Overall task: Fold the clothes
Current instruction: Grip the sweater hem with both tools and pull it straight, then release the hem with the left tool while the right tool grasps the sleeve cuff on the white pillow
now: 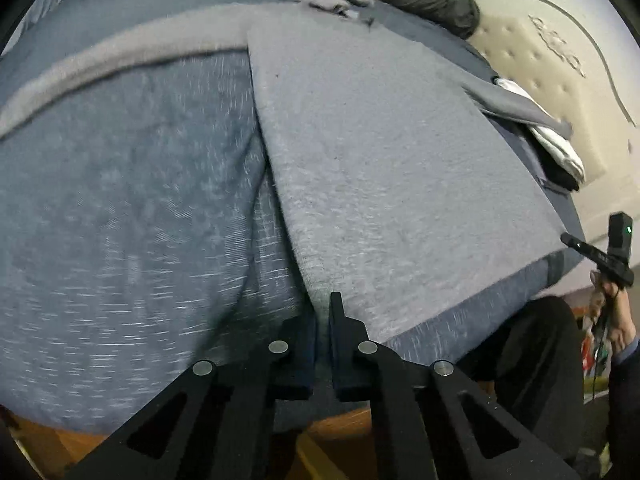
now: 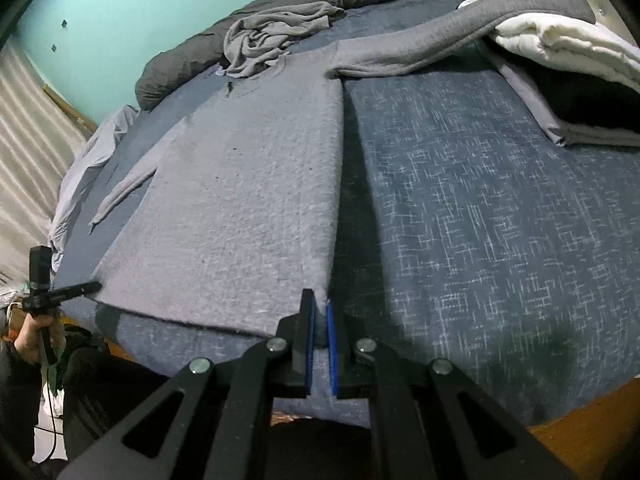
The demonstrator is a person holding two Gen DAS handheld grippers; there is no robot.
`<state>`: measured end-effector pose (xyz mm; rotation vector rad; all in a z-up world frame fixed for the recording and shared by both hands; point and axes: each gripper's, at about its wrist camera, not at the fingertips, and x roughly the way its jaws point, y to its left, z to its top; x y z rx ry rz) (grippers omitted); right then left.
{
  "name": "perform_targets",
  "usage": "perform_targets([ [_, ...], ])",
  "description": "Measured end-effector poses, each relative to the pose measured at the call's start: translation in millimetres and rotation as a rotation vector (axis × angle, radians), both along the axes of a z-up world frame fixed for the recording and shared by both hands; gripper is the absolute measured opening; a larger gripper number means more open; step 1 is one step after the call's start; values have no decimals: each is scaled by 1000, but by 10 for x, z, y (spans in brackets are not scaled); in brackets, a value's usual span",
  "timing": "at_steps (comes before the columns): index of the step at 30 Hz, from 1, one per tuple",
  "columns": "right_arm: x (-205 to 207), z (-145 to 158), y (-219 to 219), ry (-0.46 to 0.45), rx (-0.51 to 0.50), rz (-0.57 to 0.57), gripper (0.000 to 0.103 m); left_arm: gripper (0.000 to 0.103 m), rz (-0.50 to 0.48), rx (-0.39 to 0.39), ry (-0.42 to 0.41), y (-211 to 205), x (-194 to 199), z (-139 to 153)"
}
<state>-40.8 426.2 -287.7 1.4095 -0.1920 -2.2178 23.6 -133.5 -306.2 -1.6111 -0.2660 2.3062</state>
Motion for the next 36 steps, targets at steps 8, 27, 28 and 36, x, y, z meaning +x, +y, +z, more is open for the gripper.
perform_targets([
  [8,115,-359,-133,-58,35,28,5,5,15,-13,-67,-281,22,-260],
  [27,-374,206,583,49,-100,-158,33,50,126,-48,34,-519,-391,53],
  [28,-468,298,656,72,-109,-180,33,51,134,-45,46,-499,-423,97],
  [36,-1285,947,1283,230,-166,-384,53,63,258,14,169,-74,-975,229],
])
